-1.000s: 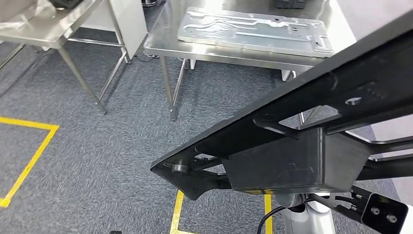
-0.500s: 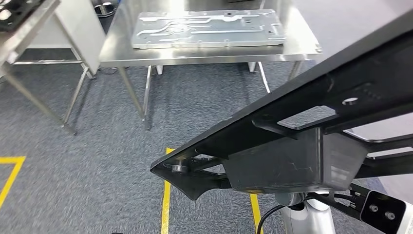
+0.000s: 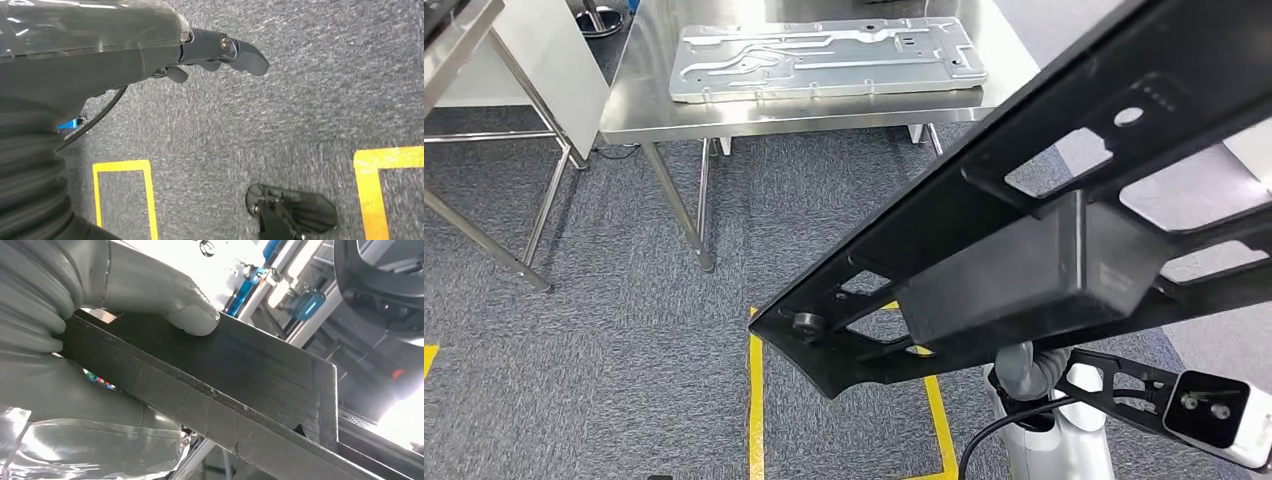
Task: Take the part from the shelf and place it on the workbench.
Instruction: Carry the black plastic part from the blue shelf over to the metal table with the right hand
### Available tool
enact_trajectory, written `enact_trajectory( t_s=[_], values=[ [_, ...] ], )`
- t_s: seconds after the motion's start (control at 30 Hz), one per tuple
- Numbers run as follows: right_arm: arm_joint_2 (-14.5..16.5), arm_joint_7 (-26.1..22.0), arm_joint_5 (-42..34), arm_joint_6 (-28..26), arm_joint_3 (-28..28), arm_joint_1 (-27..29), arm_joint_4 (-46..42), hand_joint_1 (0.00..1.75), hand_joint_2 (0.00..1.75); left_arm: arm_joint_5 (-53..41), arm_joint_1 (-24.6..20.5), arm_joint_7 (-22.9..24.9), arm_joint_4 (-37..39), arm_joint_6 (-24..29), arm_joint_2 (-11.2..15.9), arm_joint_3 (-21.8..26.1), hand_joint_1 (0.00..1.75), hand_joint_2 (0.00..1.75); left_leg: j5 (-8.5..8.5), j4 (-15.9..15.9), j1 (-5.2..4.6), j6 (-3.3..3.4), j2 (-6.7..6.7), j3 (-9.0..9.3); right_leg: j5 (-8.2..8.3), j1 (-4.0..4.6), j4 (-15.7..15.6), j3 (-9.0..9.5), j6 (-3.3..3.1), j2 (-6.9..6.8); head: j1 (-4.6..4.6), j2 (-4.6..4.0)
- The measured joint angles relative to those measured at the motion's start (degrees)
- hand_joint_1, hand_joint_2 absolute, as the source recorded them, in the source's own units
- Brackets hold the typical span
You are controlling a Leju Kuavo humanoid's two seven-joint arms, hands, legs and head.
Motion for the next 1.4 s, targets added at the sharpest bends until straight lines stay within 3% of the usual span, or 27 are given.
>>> enact_trajectory(
  t_s=[0.07, 0.13, 0.2, 0.27, 0.33, 0.37, 0.4, 0.43, 0.5, 0.57, 0.67, 0.73, 0.77, 0.83, 0.87, 0.9, 0.93, 0.97, 1.0, 1.07, 1.13, 1.23, 1.3, 1.37, 1.4],
  values=[
    [0.2, 0.4, -0.3, -0.1, -0.3, 0.0, 0.2, 1.75, 1.75, 0.0, -0.1, 0.2, 0.0, 0.0, -0.1, 0.0, 0.0, 1.75, -0.23, 0.0, -0.12, -0.61, 0.07, 0.21, 1.52, 0.36, -5.2, 2.64, -0.57, -0.1, -0.02, 0.0],
    [0.3, 0.9, -0.7, -0.1, -0.4, 0.0, 0.4, 1.75, 1.75, -0.2, -0.1, 0.5, 0.0, 0.1, -0.1, 0.0, 0.0, 1.75, -0.33, -0.3, -0.18, -1.41, 0.14, 0.42, 1.42, 0.74, -5.8, 2.87, -1.22, 0.05, -0.03, 0.0],
    [0.5, 1.3, -1.0, -0.2, -0.5, 0.0, 0.7, 1.75, 1.75, -0.3, -0.2, 0.7, 0.0, 0.1, -0.1, 0.0, 0.0, 1.75, -0.8, -0.1, -0.1, -2.05, 0.2, 0.56, 1.55, 0.53, -6.4, 3.32, -2.0, 0.13, -0.08, -0.01],
    [0.7, 1.4, -1.1, -0.2, -0.5, -0.1, 0.9, 1.75, 1.75, -0.3, -0.2, 0.7, 0.0, 0.1, -0.1, 0.0, 0.0, 1.75, -3.25, 3.9, -0.06, -2.29, 0.2, -1.04, 1.68, 0.32, -7.0, 3.86, -2.78, 0.07, -0.24, -0.01],
    [0.9, 1.6, -1.3, -0.2, -0.6, -0.1, 1.2, 1.75, 1.75, -0.3, -0.2, 0.8, 0.0, 0.1, -0.1, 0.0, 0.0, 1.75, -6.73, 11.5, -0.07, -2.41, 0.19, -4.73, 1.52, 0.6, -7.0, 3.96, -3.23, 0.05, -0.37, 0.0],
    [0.9, 1.7, -1.4, -0.2, -0.6, -0.1, 1.4, 1.75, 1.75, -0.3, -0.1, 0.9, 0.0, 0.1, -0.1, 0.0, 0.0, 1.75, -7.56, 14.4, -0.07, -2.47, 0.19, -6.31, 1.43, 0.74, -6.9, 3.98, -3.36, 0.11, -0.37, 0.0],
    [0.9, 1.8, -1.5, -0.2, -0.6, -0.1, 1.6, 1.75, 1.75, -0.3, 0.0, 1.0, 0.0, 0.1, -0.1, 0.0, 0.0, 1.75, -7.3, 15.6, -0.08, -2.47, 0.19, -7.09, 1.33, 0.86, -6.8, 4.0, -3.43, 0.22, -0.38, 0.0],
    [0.9, 2.0, -1.6, -0.2, -0.6, -0.1, 1.8, 1.75, 1.75, -0.3, 0.0, 1.1, 0.0, 0.1, -0.1, 0.0, 0.0, 1.75, -5.9, 14.5, -0.08, -2.4, 0.19, -6.78, 1.18, 0.94, -6.6, 4.05, -3.45, 0.35, -0.38, 0.0],
    [0.9, 2.1, -1.9, -0.2, -0.7, -0.1, 2.0, 1.75, 1.75, -0.3, -0.1, 1.2, 0.0, 0.1, -0.1, 0.1, 0.0, 1.75, -1.75, 7.3, -0.14, -1.96, 0.14, -3.76, 0.73, 1.0, -6.1, 4.14, -3.27, 0.59, -0.38, 0.0],
    [1.0, 2.3, -2.0, -0.3, -0.7, -0.1, 2.1, 1.75, 1.75, -0.3, -0.2, 1.2, 0.0, 0.2, 0.0, 0.1, 0.0, 1.75, 0.27, 1.7, -0.41, -1.43, 0.05, -1.37, 0.35, 1.15, -5.5, 3.94, -2.83, 0.74, -0.36, 0.0],
    [1.0, 2.8, -2.2, -0.7, -0.8, -0.2, 2.2, 1.75, 1.75, -0.3, -0.3, 1.1, 0.0, 0.4, 0.0, 0.2, 0.0, 1.75, 0.33, 0.7, -0.6, -0.76, 0.04, -1.06, 0.26, 1.2, -5.4, 3.75, -1.99, 0.81, -0.37, 0.01],
    [1.0, 3.0, -2.4, -0.9, -0.8, -0.3, 2.2, 1.75, 1.75, -0.3, -0.3, 0.9, 0.0, 0.4, -0.1, 0.3, 0.0, 1.75, 0.58, 0.2, -0.27, -0.14, 0.12, -0.83, -0.81, 1.1, -4.1, 3.26, -1.36, 0.7, -0.28, 0.0],
    [1.0, 3.0, -2.4, -0.9, -0.8, -0.4, 2.1, 1.75, 1.75, -0.4, -0.4, 0.8, 0.0, 0.5, -0.2, 0.3, 0.0, 1.75, 0.69, 0.0, -0.09, 0.13, 0.18, -0.72, -2.16, 1.0, -1.8, 2.27, -1.06, 0.62, -0.22, 0.01],
    [1.0, 3.1, -2.5, -0.8, -0.7, -0.4, 2.1, 1.75, 1.75, -0.4, -0.4, 0.7, 0.0, 0.5, -0.2, 0.3, 0.0, 1.75, 0.66, -0.1, -0.07, 0.35, 0.25, -0.69, -5.65, 0.61, 5.5, -1.34, -0.55, 0.49, -0.09, 0.0],
    [1.0, 3.2, -2.5, -0.7, -0.7, -0.3, 2.1, 1.75, 1.75, -0.4, -0.4, 0.7, 0.0, 0.5, -0.2, 0.4, 0.0, 1.75, 0.63, -0.1, -0.06, 0.35, 0.27, -0.67, -6.73, 0.4, 8.9, -3.12, -0.34, 0.42, -0.1, 0.0],
    [1.0, 3.2, -2.5, -0.6, -0.7, -0.3, 2.1, 1.75, 1.75, -0.4, -0.4, 0.7, 0.0, 0.5, -0.2, 0.4, 0.0, 1.75, 0.57, -0.1, -0.03, 0.31, 0.28, -0.62, -6.76, 0.2, 10.6, -4.14, -0.17, 0.37, -0.1, -0.01],
    [1.0, 3.2, -2.5, -0.5, -0.7, -0.2, 2.1, 1.75, 1.75, -0.4, -0.4, 0.7, 0.0, 0.5, -0.2, 0.4, 0.0, 1.75, 0.49, -0.1, 0.03, 0.22, 0.27, -0.52, -5.64, 0.02, 10.0, -4.03, -0.05, 0.31, -0.1, -0.01],
    [1.0, 3.2, -2.5, -0.4, -0.7, -0.3, 2.0, 1.75, 1.75, -0.4, -0.4, 0.7, 0.0, 0.5, -0.2, 0.4, 0.0, 1.75, 0.38, 0.0, 0.12, 0.07, 0.25, -0.34, -3.66, -0.13, 7.2, -2.75, 0.02, 0.24, -0.11, -0.01],
    [1.0, 3.2, -2.6, -0.3, -0.7, -0.3, 1.9, 1.75, 1.75, -0.4, -0.4, 0.7, 0.0, 0.5, -0.2, 0.4, 0.0, 1.75, 0.22, 0.0, 0.2, -0.15, 0.22, -0.14, -1.44, -0.26, 3.0, -0.77, 0.06, 0.11, -0.09, -0.01],
    [1.0, 3.2, -2.6, -0.3, -0.7, -0.4, 1.7, 1.75, 1.75, -0.4, -0.4, 0.5, 0.0, 0.5, -0.2, 0.4, 0.0, 1.75, -0.12, 0.0, 0.12, -0.84, 0.15, 0.07, 0.93, -0.08, -3.7, 2.41, -0.14, -0.05, -0.11, -0.01],
    [1.0, 3.2, -2.6, -0.1, -0.7, -0.4, 1.7, 1.75, 1.75, -0.4, -0.4, 0.4, 0.0, 0.5, -0.2, 0.5, 0.0, 1.75, -0.26, -0.1, -0.03, -1.65, 0.15, 0.15, 0.89, 0.3, -5.4, 3.06, -0.72, 0.09, -0.17, -0.01],
    [1.1, 3.2, -2.7, 0.0, -0.6, -0.5, 1.5, 1.75, 1.75, -0.3, -0.4, 0.1, 0.0, 0.4, -0.1, 0.5, 0.0, 1.75, -1.05, 0.6, 0.15, -2.58, 0.23, 0.12, 0.95, 0.16, -5.8, 3.33, -1.99, 0.27, -0.27, 0.01],
    [1.3, 3.2, -2.7, 0.0, -0.5, -0.5, 1.5, 1.75, 1.75, -0.2, -0.4, 0.0, 0.0, 0.3, -0.1, 0.6, 0.0, 1.75, -3.96, 5.9, 0.22, -2.76, 0.22, -2.26, 0.85, 0.16, -6.0, 3.67, -2.75, 0.17, -0.43, 0.01],
    [1.4, 3.2, -2.7, 0.0, -0.4, -0.5, 1.5, 1.75, 1.75, -0.2, -0.3, 0.0, 0.0, 0.2, -0.1, 0.6, 0.0, 1.75, -7.16, 13.7, 0.2, -2.82, 0.22, -6.23, 0.6, 0.53, -5.9, 3.78, -3.24, 0.15, -0.51, 0.01],
    [1.4, 3.2, -2.7, 0.0, -0.4, -0.4, 1.5, 1.75, 1.75, -0.2, -0.2, 0.0, 0.0, 0.2, -0.1, 0.6, 0.0, 1.75, -7.51, 16.1, 0.17, -2.78, 0.22, -7.59, 0.47, 0.74, -5.9, 3.87, -3.4, 0.2, -0.52, 0.01]
  ],
)
